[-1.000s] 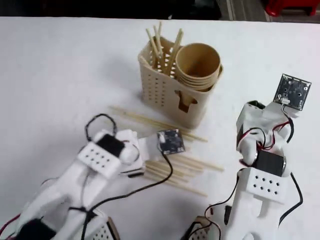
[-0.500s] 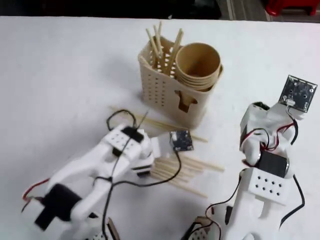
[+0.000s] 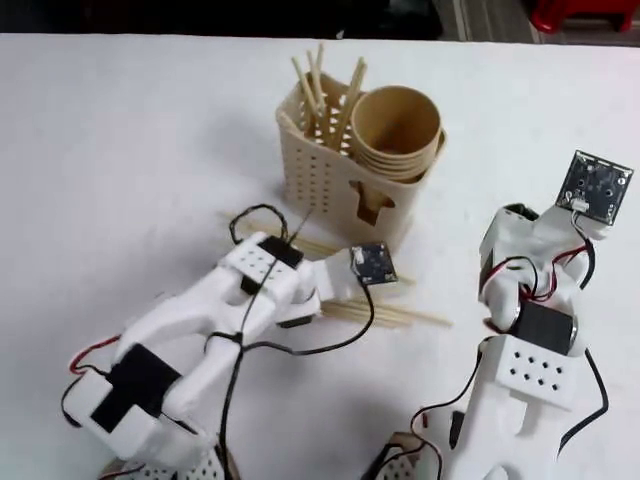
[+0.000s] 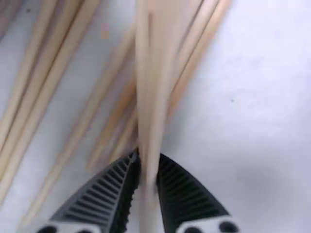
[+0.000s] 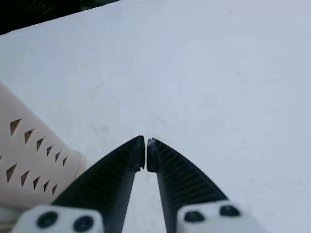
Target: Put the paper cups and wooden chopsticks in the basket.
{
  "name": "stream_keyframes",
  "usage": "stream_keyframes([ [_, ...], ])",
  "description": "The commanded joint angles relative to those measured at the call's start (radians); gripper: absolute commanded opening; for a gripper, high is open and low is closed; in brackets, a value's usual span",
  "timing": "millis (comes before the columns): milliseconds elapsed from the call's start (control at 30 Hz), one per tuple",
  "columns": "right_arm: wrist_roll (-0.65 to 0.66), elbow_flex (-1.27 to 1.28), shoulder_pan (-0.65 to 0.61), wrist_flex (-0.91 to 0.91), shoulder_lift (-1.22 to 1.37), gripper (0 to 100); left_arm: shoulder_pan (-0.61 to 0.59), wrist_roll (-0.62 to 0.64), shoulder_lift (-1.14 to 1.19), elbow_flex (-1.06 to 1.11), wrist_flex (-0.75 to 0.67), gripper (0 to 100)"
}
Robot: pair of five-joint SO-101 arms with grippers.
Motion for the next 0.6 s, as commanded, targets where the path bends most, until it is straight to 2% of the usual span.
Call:
stream_keyframes([
  [0,-0.002,-0.005,0.007,-0.019,-0.001,1.9,0.001,0.02,0.002,-0.052,0.063,2],
  [167,-0.002,-0.005,0.007,-0.019,-0.001,1.9,0.001,0.021,-0.065,-0.095,0.186,2],
  [567,-0.002,-0.005,0.007,-0.019,-0.001,1.9,0.001,0.008,-0.493,-0.098,0.459,2],
])
